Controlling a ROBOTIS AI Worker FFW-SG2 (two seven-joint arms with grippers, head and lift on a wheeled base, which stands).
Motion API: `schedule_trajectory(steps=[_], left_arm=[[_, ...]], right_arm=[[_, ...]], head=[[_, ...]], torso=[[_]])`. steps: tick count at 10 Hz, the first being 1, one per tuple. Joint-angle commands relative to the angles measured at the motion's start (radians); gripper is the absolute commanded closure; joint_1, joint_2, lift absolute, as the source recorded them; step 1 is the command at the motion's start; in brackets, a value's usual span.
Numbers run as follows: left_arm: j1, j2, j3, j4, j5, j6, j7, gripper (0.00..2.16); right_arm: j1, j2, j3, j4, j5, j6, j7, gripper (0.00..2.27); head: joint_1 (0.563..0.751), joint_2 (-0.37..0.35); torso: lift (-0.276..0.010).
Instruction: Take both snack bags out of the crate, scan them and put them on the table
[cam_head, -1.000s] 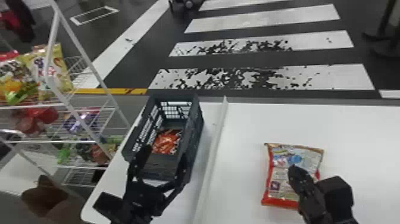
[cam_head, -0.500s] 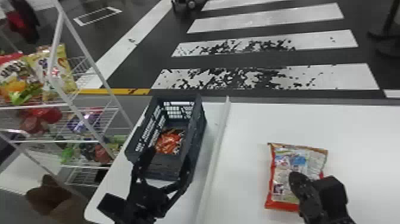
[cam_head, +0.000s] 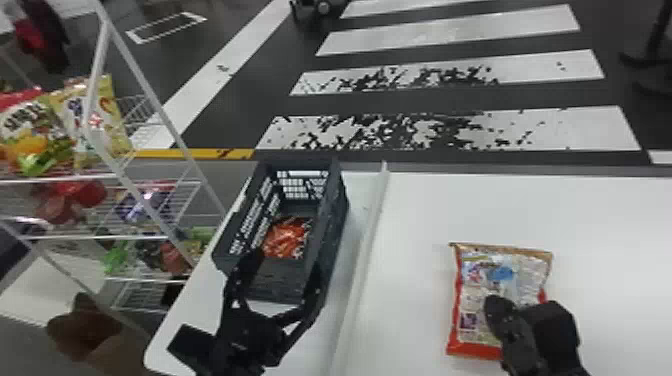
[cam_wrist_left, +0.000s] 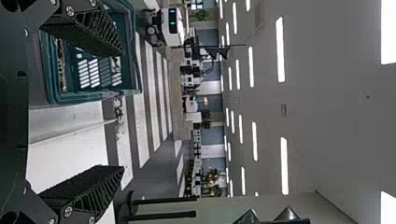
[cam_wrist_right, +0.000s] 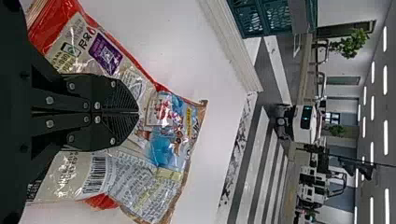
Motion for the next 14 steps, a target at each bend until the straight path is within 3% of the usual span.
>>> schedule_trajectory(steps=[1, 6, 11, 14], left_arm=[[0.000, -0.001, 0.000, 0.002, 0.000, 0.000, 0.000, 0.14], [0.000, 0.002, 0.000, 0.004, 0.006, -0.018, -0.002, 0.14], [0.001, 0.001, 0.000, 0.002, 0.006, -0.018, -0.008, 0.14], [0.004, 0.001, -0.005, -0.005, 0.005, -0.018, -0.011, 0.14]], right_arm=[[-0.002, 0.001, 0.001, -0.001, 0.000, 0.002, -0.001, 2.26], [-0.010, 0.004, 0.000, 0.033, 0.002, 0.014, -0.001, 2.26], [-0.001, 0.009, -0.005, -0.102, -0.018, 0.048, -0.001, 2.26], [-0.096, 0.023, -0.026, -0.040, -0.048, 0.035, -0.004, 2.26]], head=[[0.695, 0.336], [0.695, 0.340], [0.695, 0.334], [0.695, 0.323]], torso=[[-0.092], [-0.092], [-0.092], [-0.092]])
